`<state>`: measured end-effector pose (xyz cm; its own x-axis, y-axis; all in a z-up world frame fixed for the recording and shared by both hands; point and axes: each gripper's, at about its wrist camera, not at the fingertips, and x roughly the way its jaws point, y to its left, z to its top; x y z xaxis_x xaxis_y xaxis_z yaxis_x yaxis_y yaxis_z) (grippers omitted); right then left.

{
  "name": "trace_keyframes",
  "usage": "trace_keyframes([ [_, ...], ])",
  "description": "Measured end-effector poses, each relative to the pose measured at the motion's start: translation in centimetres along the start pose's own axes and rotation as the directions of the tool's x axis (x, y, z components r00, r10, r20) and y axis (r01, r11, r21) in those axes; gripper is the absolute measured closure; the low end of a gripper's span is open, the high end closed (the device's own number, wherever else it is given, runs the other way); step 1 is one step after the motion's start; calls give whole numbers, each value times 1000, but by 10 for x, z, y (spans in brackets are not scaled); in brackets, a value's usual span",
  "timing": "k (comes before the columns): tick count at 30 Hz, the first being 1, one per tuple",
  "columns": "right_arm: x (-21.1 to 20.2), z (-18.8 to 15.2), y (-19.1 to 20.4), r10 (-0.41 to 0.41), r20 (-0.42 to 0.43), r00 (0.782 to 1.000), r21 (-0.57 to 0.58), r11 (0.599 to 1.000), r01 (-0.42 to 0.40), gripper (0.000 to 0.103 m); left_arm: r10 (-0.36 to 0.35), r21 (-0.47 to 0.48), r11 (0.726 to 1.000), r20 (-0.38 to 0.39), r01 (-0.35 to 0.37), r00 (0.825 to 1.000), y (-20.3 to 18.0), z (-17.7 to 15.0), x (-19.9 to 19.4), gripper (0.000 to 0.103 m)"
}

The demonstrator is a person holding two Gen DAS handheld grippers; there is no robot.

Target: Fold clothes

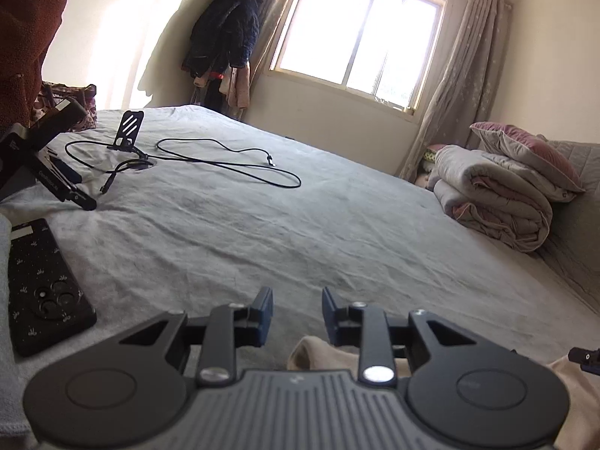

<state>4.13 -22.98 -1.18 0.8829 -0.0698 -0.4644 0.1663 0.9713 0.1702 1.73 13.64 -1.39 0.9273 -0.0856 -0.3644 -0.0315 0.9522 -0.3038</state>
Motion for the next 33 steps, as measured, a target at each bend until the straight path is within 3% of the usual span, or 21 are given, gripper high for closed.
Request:
trace_keyframes([
  [3,-4,2,16,32,15,999,-37,999,-31,50,-75,5,997,-20,76,997,-6,0,-5,74],
  [6,3,0,36,59,-5,998,-76,995,-59,50,-96,66,993,-82,101,992,-19,-12,5,76],
  [11,24,-13,49,43,-63,997,-106,993,-49,50,-5,128,991,-188,30,982,-20,-35,33,80],
  [13,33,-19,41,12,-91,996,-82,996,-19,51,-11,110,993,-189,32,982,-17,-36,37,82],
  [19,33,-22,24,45,-77,996,-43,998,-49,54,-4,117,993,-187,26,982,-19,-35,34,83],
  [26,16,-18,31,38,-69,997,-29,999,-40,49,-2,97,995,-184,21,983,-22,-26,30,83],
  [33,7,-19,63,94,-78,993,-43,994,-97,49,-41,39,998,-161,48,986,-19,-12,22,83],
])
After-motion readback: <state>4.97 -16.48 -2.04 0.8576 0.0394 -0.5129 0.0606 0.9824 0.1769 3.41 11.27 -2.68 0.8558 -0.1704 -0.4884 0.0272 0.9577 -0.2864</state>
